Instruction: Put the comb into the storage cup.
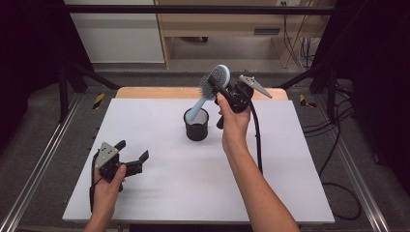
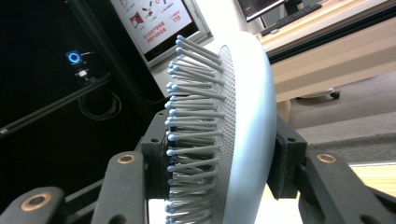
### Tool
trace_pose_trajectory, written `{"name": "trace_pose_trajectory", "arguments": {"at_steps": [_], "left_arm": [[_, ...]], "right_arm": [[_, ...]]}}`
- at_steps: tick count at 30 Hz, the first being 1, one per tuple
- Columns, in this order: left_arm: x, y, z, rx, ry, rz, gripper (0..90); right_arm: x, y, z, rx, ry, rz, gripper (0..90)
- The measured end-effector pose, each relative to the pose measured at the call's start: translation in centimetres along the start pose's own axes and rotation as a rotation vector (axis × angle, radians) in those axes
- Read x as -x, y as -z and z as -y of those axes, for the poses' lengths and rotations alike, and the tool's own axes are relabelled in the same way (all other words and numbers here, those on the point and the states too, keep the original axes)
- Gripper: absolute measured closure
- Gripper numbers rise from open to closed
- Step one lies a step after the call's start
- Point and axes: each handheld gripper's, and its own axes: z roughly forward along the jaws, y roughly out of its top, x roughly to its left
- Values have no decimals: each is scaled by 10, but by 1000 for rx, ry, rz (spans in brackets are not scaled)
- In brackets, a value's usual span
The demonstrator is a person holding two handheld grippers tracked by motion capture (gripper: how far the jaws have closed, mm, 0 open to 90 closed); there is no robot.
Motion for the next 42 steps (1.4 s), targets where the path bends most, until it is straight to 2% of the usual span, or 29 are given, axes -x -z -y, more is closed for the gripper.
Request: {"name": "trace_pose_trajectory", "arguments": {"at_steps": [7, 9, 18, 42], "left_arm": [[1, -1, 0, 1, 0, 2, 20], [2, -1, 0, -4, -11, 4, 20], [3, -1, 0, -5, -22, 0, 20], [4, -2, 0, -10, -29, 10, 21]], "right_arm": [[8, -2, 2, -4, 23, 30, 515], [9, -3, 3, -6, 26, 33, 515], [13, -8, 14, -37, 59, 52, 514], [23, -15, 35, -98, 95, 76, 512]]}}
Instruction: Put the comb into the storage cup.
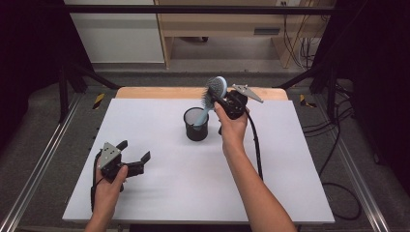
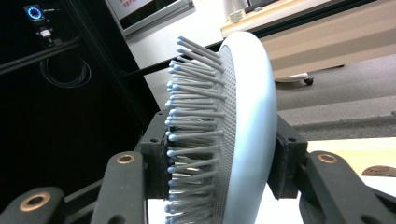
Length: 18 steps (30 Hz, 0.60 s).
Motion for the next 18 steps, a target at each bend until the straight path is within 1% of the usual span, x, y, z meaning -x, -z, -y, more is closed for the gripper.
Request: {"name": "trace_pose_trajectory", "arguments": {"at_steps": [7, 18], "left_arm": [[0, 0, 0, -2, -1, 4, 20], [1, -1, 0, -4, -2, 8, 21]], "right_arm": [[3, -1, 4, -8, 9, 10, 512], [3, -6, 8, -20, 18, 11, 511]]}}
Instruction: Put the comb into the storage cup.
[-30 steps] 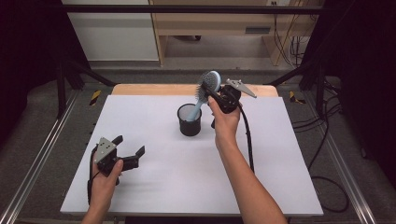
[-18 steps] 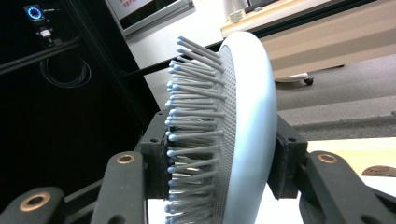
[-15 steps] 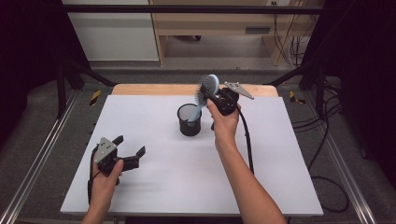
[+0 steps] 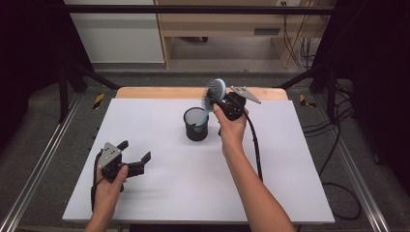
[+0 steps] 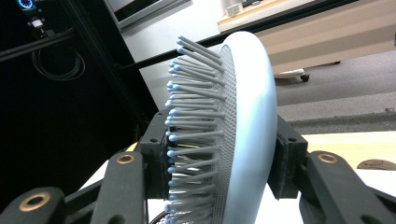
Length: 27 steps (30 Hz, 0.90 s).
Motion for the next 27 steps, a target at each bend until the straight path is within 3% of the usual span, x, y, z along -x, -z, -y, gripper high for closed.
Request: {"name": "trace_pose_trajectory", "arguments": {"at_steps": [27], "left_arm": [[1, -1, 0, -3, -8, 4, 20]], "right_arm": [[1, -8, 13, -23, -6, 1, 508]]}}
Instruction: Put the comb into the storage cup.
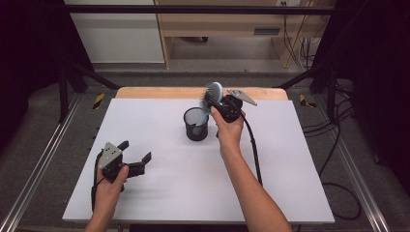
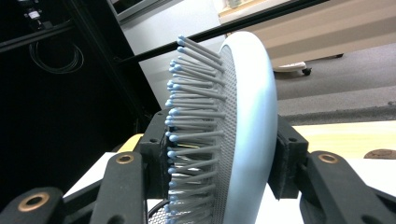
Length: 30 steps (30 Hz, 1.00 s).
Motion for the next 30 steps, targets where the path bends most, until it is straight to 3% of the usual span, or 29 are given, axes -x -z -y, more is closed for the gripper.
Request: {"name": "trace_pose_trajectory", "arguments": {"at_steps": [30], "left_arm": [[3, -1, 0, -5, -16, 9, 21]], "right_arm": [[-1, -3, 3, 4, -7, -8, 507]]}}
